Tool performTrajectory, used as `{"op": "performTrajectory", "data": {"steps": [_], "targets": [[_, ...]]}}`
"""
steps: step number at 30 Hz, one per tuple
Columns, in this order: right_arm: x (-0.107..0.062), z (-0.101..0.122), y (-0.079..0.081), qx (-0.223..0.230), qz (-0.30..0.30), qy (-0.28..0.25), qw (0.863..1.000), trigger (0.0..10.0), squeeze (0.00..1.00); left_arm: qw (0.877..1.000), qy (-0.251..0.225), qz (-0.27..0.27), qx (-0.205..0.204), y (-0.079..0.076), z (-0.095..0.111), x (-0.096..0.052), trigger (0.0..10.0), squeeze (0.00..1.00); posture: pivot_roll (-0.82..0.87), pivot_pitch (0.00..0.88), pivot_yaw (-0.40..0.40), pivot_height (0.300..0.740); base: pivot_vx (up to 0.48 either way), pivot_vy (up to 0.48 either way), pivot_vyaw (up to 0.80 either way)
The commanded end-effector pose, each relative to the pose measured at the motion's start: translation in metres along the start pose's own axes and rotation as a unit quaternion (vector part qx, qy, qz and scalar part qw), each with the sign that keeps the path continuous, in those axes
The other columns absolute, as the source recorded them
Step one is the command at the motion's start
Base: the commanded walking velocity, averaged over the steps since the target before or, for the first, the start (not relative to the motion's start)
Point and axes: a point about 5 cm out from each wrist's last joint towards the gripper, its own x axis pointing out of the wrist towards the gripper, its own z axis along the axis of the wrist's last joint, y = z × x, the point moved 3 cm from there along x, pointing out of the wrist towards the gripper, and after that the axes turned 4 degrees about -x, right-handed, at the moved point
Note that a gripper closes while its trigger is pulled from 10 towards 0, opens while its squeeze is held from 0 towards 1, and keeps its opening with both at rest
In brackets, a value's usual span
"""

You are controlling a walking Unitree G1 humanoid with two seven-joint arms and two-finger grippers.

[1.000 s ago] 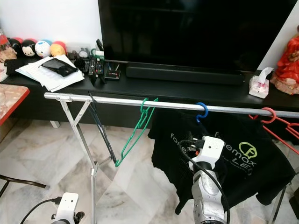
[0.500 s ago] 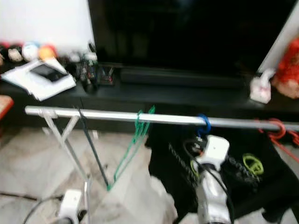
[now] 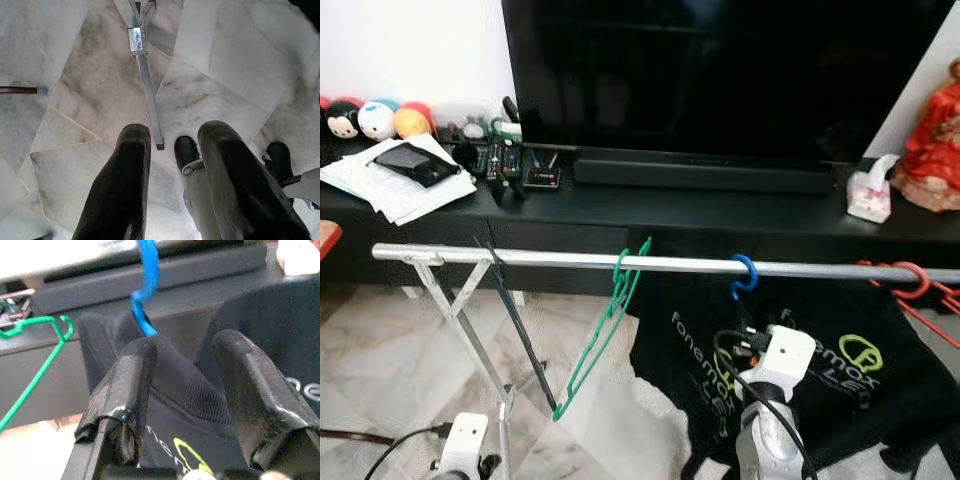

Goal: Hang hanger

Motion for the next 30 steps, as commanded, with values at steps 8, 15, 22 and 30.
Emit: {"op": "performTrajectory", "data": {"steps": [8, 15, 22, 30], "targets": [[0.02, 0.008, 0.006, -0.032, 0.026, 0.02, 0.999, 10.0, 0.0, 1.0, 0.008, -0.002, 0.007, 0.0, -0.003, 0.0, 10.0, 0.0, -0.09, 0.0, -0.069, 0.74, 0.0, 0.0, 0.0], [0.04, 0.003, 0.018, -0.055, 0.049, 0.065, 0.995, 10.0, 0.0, 1.0, 0.008, -0.004, 0.01, 0.0, -0.002, 0.0, 10.0, 0.0, -0.08, 0.0, -0.053, 0.74, 0.0, 0.0, 0.0], [0.052, -0.005, 0.017, -0.084, 0.05, 0.112, 0.989, 10.0, 0.0, 1.0, 0.006, -0.001, 0.013, 0.005, 0.001, 0.0, 10.0, 0.0, -0.08, 0.0, -0.043, 0.74, 0.0, 0.0, 0.0], [0.054, 0.004, 0.02, -0.059, 0.045, 0.08, 0.994, 10.0, 0.0, 1.0, 0.006, -0.007, 0.022, 0.002, 0.002, 0.001, 10.0, 0.0, -0.08, 0.0, -0.043, 0.74, 0.0, 0.0, 0.0]]}}
